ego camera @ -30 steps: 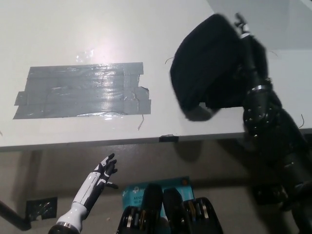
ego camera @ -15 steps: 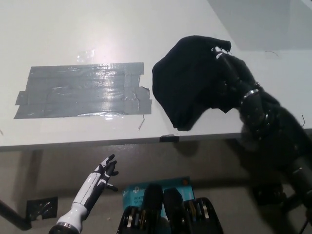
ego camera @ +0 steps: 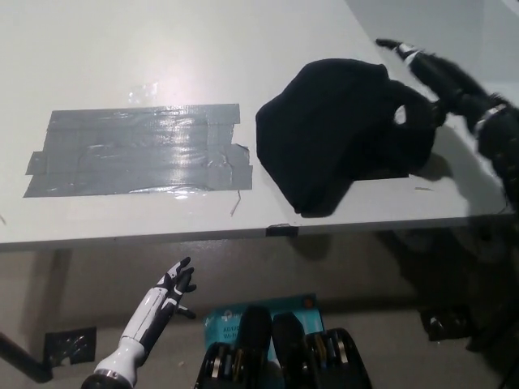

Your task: A person hands a black t-shirt to the robot and rhe robot picks it up with its right hand and places it on the black spot on the desk infron tof it

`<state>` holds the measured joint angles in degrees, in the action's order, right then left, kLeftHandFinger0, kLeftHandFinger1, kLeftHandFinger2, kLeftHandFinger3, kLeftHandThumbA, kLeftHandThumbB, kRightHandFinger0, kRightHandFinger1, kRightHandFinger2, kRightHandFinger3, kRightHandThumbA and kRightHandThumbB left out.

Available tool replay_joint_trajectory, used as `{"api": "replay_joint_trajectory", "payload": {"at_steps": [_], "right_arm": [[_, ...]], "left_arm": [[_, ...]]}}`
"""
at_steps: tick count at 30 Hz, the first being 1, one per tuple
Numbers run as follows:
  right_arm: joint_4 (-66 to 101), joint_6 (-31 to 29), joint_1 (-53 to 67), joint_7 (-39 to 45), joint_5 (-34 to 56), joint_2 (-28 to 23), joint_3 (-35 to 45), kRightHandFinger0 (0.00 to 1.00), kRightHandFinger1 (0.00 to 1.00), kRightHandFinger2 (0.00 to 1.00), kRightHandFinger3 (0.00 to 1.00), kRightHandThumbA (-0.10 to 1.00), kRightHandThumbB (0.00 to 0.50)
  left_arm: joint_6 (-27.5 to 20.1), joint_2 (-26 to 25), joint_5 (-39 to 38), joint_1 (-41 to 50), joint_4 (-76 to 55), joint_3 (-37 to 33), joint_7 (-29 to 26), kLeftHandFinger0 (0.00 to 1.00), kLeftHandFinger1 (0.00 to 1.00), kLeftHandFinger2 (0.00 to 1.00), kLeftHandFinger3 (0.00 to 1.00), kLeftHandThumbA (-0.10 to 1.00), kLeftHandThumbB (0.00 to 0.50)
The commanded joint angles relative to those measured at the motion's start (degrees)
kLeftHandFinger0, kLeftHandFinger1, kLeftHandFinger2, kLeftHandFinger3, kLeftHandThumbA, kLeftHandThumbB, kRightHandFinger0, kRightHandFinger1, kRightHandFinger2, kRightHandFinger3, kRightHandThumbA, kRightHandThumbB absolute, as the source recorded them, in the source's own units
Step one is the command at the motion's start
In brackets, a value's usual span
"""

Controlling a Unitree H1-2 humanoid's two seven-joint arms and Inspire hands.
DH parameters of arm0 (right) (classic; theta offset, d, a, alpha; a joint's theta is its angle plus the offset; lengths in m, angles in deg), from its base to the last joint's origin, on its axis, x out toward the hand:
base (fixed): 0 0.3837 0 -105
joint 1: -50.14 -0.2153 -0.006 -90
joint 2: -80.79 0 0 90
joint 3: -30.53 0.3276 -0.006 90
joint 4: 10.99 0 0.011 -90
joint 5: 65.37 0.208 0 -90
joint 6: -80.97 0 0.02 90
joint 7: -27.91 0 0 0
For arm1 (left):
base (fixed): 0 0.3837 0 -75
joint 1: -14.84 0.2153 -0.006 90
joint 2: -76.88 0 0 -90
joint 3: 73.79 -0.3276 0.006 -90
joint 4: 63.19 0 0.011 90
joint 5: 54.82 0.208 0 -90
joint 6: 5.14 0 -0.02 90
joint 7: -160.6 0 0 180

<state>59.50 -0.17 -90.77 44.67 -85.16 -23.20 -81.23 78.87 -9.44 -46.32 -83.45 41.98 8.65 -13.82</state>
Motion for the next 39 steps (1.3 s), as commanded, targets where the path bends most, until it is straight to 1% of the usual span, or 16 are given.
{"api": "replay_joint_trajectory", "payload": {"at_steps": [1,3,5,9,10,13,17,18,21,23,26,27,33,35,36,39], "right_arm": [[35.4,18.1,-13.9,29.4,39.7,-23.6,15.8,1.00,1.00,1.00,1.00,0.45,0.500],[38.2,17.1,-13.3,27.8,40.2,-25.6,19.1,1.00,1.00,1.00,1.00,0.59,0.500],[39.8,17.9,-12.1,25.4,44.0,-25.9,23.0,1.00,1.00,1.00,1.00,0.56,0.500],[49.1,15.5,-2.1,12.3,51.7,-21.3,34.0,1.00,1.00,1.00,1.00,0.71,0.500],[52.7,15.7,1.0,9.1,52.1,-19.9,34.9,1.00,1.00,1.00,1.00,0.72,0.500],[61.0,18.1,7.9,2.5,50.9,-16.5,32.3,1.00,1.00,1.00,1.00,0.59,0.500],[62.3,15.7,17.9,3.8,49.8,-11.9,30.3,1.00,1.00,1.00,1.00,0.60,0.500],[60.7,11.8,21.3,3.6,50.4,-9.1,29.5,1.00,1.00,1.00,1.00,0.67,0.500],[59.6,6.7,27.4,1.8,47.4,-2.8,27.7,1.00,1.00,1.00,1.00,0.78,0.500],[59.8,5.2,32.8,-1.1,38.8,3.6,24.1,1.00,1.00,1.00,1.00,1.00,0.495],[55.3,2.5,38.3,-1.4,34.4,9.8,21.2,1.00,1.00,1.00,1.00,1.00,0.337],[53.2,1.1,39.7,-1.1,33.6,11.4,20.7,1.00,1.00,1.00,1.00,1.00,0.310],[35.5,-6.6,46.1,-1.7,27.0,18.9,21.0,1.00,1.00,1.00,1.00,0.99,0.242],[30.9,-7.4,46.1,-1.6,26.9,20.0,21.1,1.00,1.00,1.00,1.00,0.98,0.229],[27.9,-8.7,46.0,-1.0,26.9,20.2,20.8,1.00,1.00,1.00,1.00,0.96,0.187],[24.4,-10.1,46.1,-0.5,25.5,19.8,19.9,1.00,1.00,1.00,1.00,0.91,0.190]], "left_arm": [[-0.7,-1.9,1.1,-3.6,-2.2,0.0,1.2,0.57,0.85,1.00,1.00,1.00,0.444],[-0.8,-1.9,1.2,-3.9,-2.1,0.0,1.1,0.57,0.85,1.00,1.00,1.00,0.433],[-0.8,-2.0,1.2,-4.1,-2.0,0.0,1.2,0.57,0.85,1.00,1.00,1.00,0.444],[-0.5,-2.0,1.6,-4.5,-1.9,-0.4,1.4,0.57,0.85,1.00,1.00,1.00,0.445],[-0.4,-1.9,1.5,-4.6,-1.9,-0.4,1.4,0.57,0.85,1.00,1.00,1.00,0.446],[-0.5,-1.7,1.3,-4.4,-1.6,-0.4,1.5,0.58,0.85,1.00,1.00,1.00,0.449],[-1.1,-1.8,1.6,-4.2,-1.6,-0.7,1.5,0.56,0.86,1.00,1.00,1.00,0.437],[-0.9,-1.7,1.6,-4.4,-1.6,-0.7,1.5,0.56,0.85,1.00,1.00,1.00,0.442],[-0.4,-1.5,1.5,-4.5,-1.9,-0.7,1.5,0.56,0.85,1.00,1.00,1.00,0.441],[-1.3,-1.2,1.4,-4.7,-1.0,-0.7,1.1,0.56,0.85,1.00,1.00,1.00,0.430],[-1.7,-1.0,1.4,-3.5,-1.0,-0.8,0.9,0.56,0.85,1.00,1.00,1.00,0.451],[-2.0,-1.0,1.2,-3.0,-1.0,-0.8,0.9,0.56,0.86,1.00,1.00,1.00,0.457],[-3.8,0.4,1.2,0.2,-0.7,-1.2,-0.5,0.59,0.88,1.00,1.00,1.00,0.465],[-4.1,0.5,1.2,0.8,-0.6,-1.2,-0.9,0.58,0.88,1.00,1.00,1.00,0.470],[-4.2,0.4,1.3,1.1,-0.8,-1.1,-1.0,0.57,0.88,1.00,1.00,1.00,0.472],[-4.3,0.5,1.4,1.7,-1.0,-0.9,-1.0,0.58,0.89,1.00,1.00,1.00,0.488]]}}
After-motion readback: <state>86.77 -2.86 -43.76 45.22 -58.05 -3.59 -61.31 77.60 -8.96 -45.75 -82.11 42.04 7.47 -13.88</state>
